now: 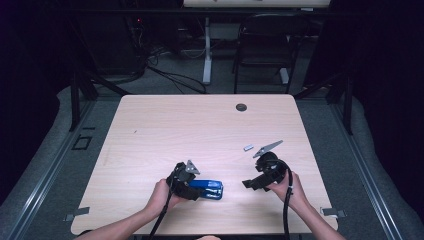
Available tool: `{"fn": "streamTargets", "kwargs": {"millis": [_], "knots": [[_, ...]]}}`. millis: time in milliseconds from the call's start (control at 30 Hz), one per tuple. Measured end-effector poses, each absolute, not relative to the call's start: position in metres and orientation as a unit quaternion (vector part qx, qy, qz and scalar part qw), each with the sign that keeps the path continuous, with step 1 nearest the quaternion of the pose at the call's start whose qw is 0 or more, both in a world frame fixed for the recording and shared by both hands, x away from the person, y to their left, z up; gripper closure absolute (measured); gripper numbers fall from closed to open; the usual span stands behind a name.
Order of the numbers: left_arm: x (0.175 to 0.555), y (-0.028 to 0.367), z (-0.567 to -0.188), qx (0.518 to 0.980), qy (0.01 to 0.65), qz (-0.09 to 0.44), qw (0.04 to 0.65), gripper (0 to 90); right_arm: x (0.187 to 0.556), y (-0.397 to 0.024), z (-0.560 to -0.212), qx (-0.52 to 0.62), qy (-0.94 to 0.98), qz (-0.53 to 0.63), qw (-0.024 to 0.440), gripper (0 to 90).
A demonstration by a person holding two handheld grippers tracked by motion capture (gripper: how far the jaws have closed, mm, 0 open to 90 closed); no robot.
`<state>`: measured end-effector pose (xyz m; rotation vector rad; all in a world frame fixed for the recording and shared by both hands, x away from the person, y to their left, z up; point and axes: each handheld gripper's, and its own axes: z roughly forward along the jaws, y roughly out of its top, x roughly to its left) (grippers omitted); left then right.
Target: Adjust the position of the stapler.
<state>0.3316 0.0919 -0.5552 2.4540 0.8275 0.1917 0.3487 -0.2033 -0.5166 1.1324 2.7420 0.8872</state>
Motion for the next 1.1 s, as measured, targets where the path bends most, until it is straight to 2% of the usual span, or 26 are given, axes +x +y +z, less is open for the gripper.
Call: {"fn": "streamTargets", "kwargs": {"millis": [133,367,467,533,633,833,1033,1067,1100], "knots": [[0.331,0.09,-0.556,0.904,0.321,0.073,0.272,36.8,0.348,-0.188,-0.519,0.343,0.897,0.28,0.018,19.0],[0.329,0.086,-0.556,0.894,0.343,0.083,0.276,36.9,0.35,-0.17,-0.519,0.322,0.917,0.234,0.026,29.8],[0.329,0.084,-0.557,0.89,0.353,0.085,0.277,36.9,0.351,-0.162,-0.526,0.316,0.911,0.263,0.012,33.1],[0.329,0.082,-0.557,0.885,0.362,0.084,0.279,36.9,0.351,-0.154,-0.534,0.316,0.899,0.301,0.021,34.8],[0.33,0.082,-0.557,0.881,0.37,0.08,0.285,37.1,0.352,-0.147,-0.537,0.299,0.904,0.305,-0.004,38.1],[0.335,0.088,-0.556,0.884,0.36,0.057,0.294,38.7,0.353,-0.132,-0.551,0.282,0.894,0.348,-0.014,44.1],[0.337,0.087,-0.555,0.894,0.338,0.059,0.289,39.0,0.353,-0.134,-0.549,0.285,0.899,0.333,-0.009,47.4],[0.337,0.087,-0.555,0.895,0.335,0.059,0.289,39.1,0.352,-0.136,-0.536,0.292,0.928,0.227,0.028,47.6],[0.337,0.087,-0.555,0.896,0.333,0.056,0.288,39.1,0.352,-0.136,-0.536,0.292,0.928,0.227,0.028,47.6]]}}
